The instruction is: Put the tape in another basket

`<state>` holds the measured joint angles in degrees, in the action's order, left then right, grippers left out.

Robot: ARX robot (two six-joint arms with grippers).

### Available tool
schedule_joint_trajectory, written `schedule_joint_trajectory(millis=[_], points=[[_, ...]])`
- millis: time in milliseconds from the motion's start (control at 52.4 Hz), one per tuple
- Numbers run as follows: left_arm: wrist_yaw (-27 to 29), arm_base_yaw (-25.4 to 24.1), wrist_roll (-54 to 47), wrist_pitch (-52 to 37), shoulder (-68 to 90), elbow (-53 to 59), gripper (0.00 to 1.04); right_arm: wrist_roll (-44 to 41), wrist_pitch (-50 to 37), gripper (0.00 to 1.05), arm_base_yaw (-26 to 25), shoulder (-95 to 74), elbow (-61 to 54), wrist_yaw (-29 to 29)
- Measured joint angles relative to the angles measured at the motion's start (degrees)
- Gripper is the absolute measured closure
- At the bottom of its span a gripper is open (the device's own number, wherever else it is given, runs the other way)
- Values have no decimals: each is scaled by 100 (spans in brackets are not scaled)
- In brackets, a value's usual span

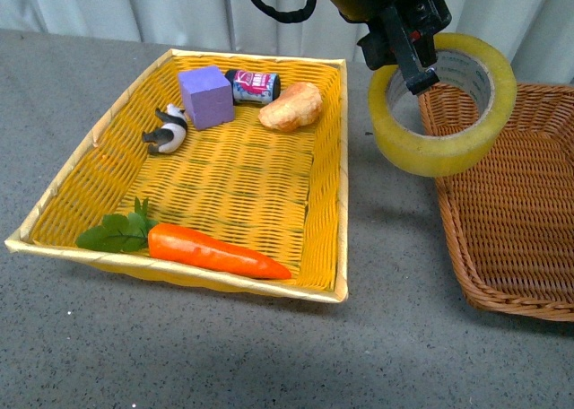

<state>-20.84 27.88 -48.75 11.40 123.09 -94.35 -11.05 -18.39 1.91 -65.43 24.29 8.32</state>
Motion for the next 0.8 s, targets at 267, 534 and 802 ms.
schedule_joint_trajectory(millis=[267,534,802], points=[[0,2,-11,0,0,0,89,708,723,9,472,-1438,1272,2],[0,0,-13,0,0,0,89,1172,1126,9,669,-2173,1801,-247],[0,2,-13,0,0,0,89,1394,1073,9,726,-2603,1989,-304]])
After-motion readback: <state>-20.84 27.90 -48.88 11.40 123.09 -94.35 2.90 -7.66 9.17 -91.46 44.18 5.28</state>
